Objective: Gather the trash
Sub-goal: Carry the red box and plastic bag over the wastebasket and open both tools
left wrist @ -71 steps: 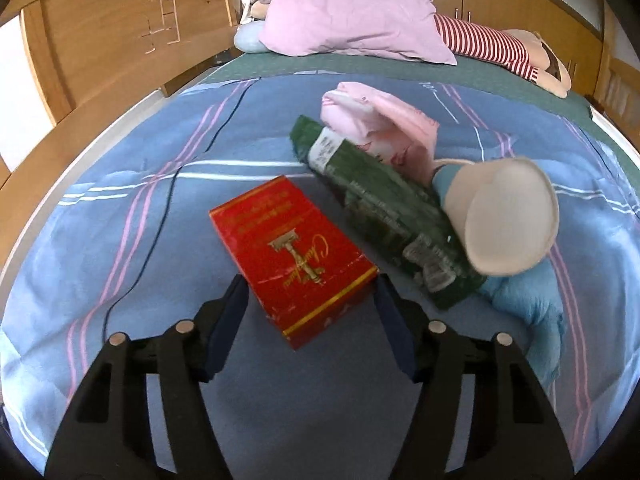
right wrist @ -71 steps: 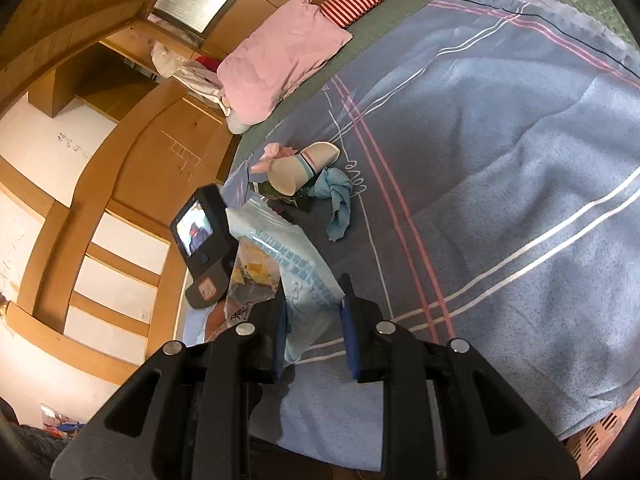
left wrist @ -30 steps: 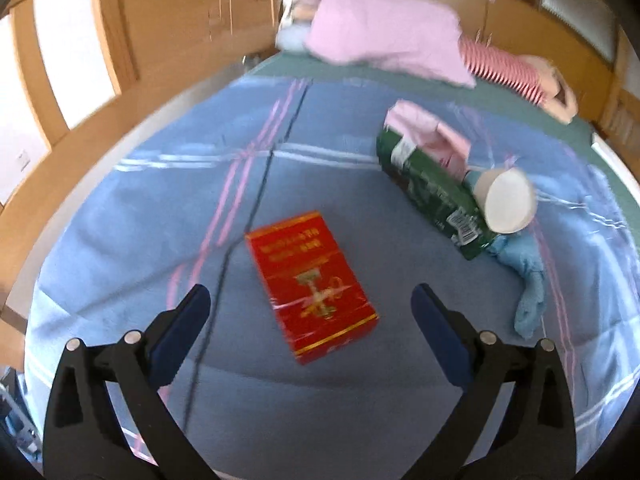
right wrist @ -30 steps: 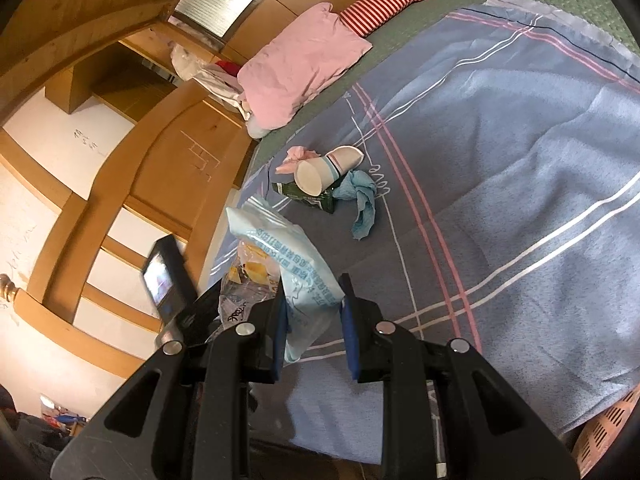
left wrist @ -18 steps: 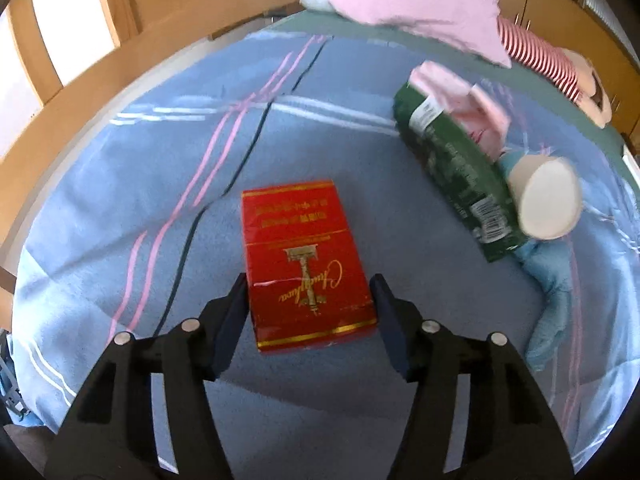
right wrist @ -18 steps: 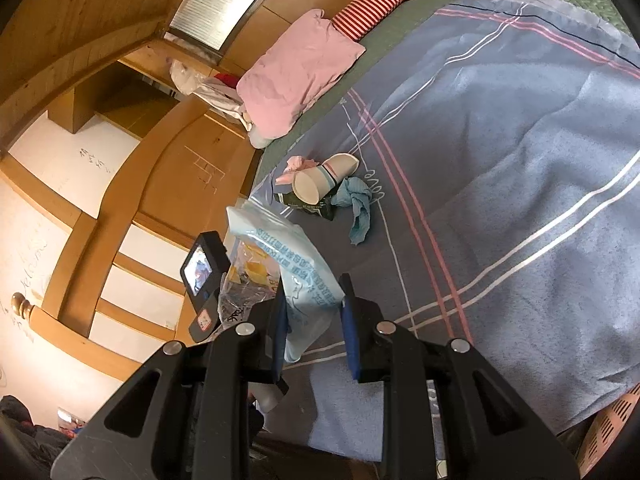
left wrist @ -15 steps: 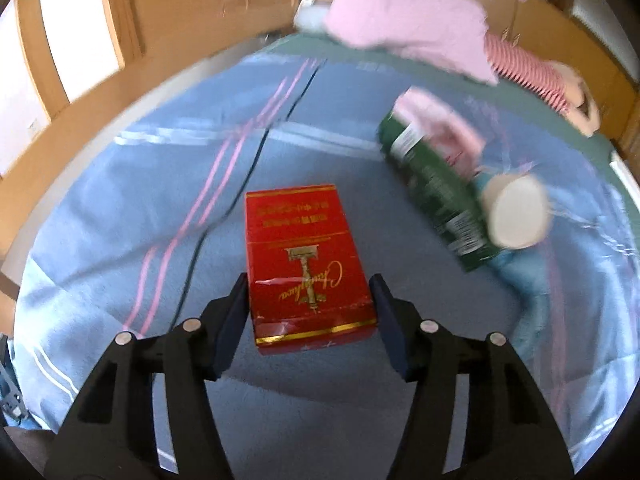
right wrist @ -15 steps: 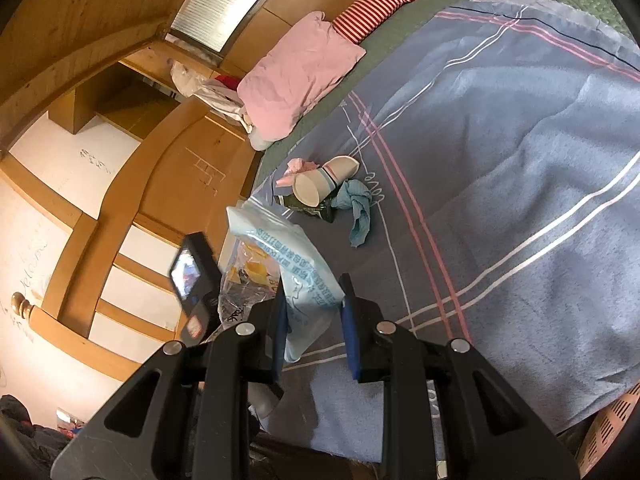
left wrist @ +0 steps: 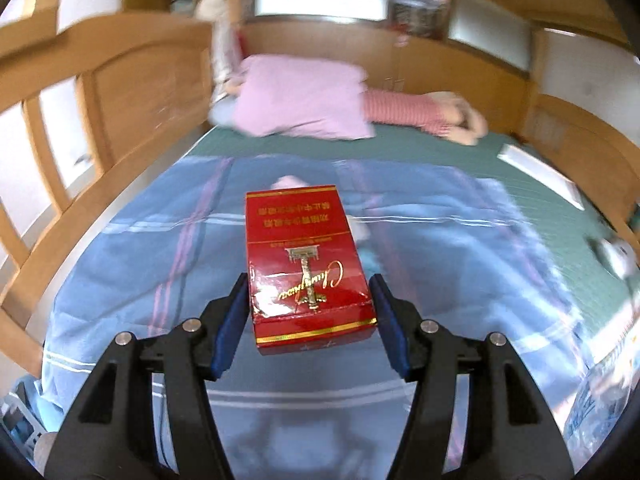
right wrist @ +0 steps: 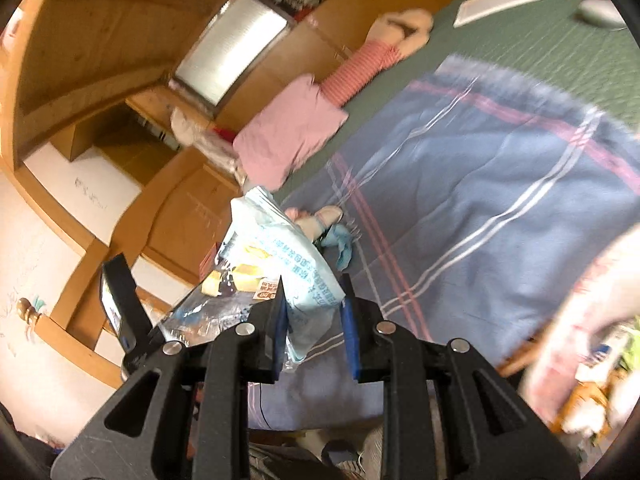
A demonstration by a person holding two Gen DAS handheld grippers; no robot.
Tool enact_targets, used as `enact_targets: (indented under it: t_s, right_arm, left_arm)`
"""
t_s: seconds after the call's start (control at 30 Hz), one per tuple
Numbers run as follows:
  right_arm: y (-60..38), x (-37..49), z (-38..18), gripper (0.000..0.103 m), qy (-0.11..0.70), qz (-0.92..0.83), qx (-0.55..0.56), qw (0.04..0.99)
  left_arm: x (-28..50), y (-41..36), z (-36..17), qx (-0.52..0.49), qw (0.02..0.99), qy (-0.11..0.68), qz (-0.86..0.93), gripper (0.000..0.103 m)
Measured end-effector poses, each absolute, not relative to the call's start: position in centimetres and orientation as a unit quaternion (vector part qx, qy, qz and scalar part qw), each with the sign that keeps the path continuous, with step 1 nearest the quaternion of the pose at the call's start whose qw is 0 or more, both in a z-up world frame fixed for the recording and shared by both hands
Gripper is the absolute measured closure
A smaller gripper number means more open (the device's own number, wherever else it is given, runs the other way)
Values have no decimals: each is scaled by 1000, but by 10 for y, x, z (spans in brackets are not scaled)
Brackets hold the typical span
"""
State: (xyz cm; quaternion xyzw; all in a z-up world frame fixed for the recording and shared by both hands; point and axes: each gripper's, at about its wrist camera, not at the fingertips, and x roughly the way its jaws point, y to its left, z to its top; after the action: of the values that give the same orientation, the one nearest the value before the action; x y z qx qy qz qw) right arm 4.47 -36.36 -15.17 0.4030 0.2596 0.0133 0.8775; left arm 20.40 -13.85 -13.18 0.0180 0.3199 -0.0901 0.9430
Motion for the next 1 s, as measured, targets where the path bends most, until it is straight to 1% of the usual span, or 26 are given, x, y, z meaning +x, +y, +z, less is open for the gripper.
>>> enact_targets:
  t_s: [0.1, 0.3, 0.43, 0.57, 0.77, 0.9, 0.97, 1.0]
  right_arm:
    - [-373, -6, -133, 78, 230, -20, 402, 886]
    - [-396, -115, -110, 78, 182, -119, 390, 895]
    - [-406, -178, -101, 78, 150, -189, 378, 894]
    - [-415, -232, -99, 78, 120, -244, 376, 886]
    - [-424, -271, -107, 78, 96, -276, 383, 876]
    - [-425, -280, -107, 78, 85, -281, 385, 875]
    - [-427, -282, -109, 78, 85, -283, 385, 874]
    - [-428, -282, -109, 78, 85, -285, 386, 873]
  left_arm:
    - [157, -168, -115, 34, 942, 302, -145, 43]
    - [76, -223, -102, 63, 928, 280, -237, 43]
    - [19, -262, -102, 89, 909, 266, -308, 42]
    - [-24, -295, -115, 122, 886, 263, -363, 42]
    - [-52, -329, -144, 154, 852, 283, -412, 42]
    - [-58, -350, -168, 181, 833, 301, -427, 41]
    - [-56, -355, -177, 189, 824, 312, -433, 41]
    - [-54, -358, -180, 190, 823, 315, -434, 37]
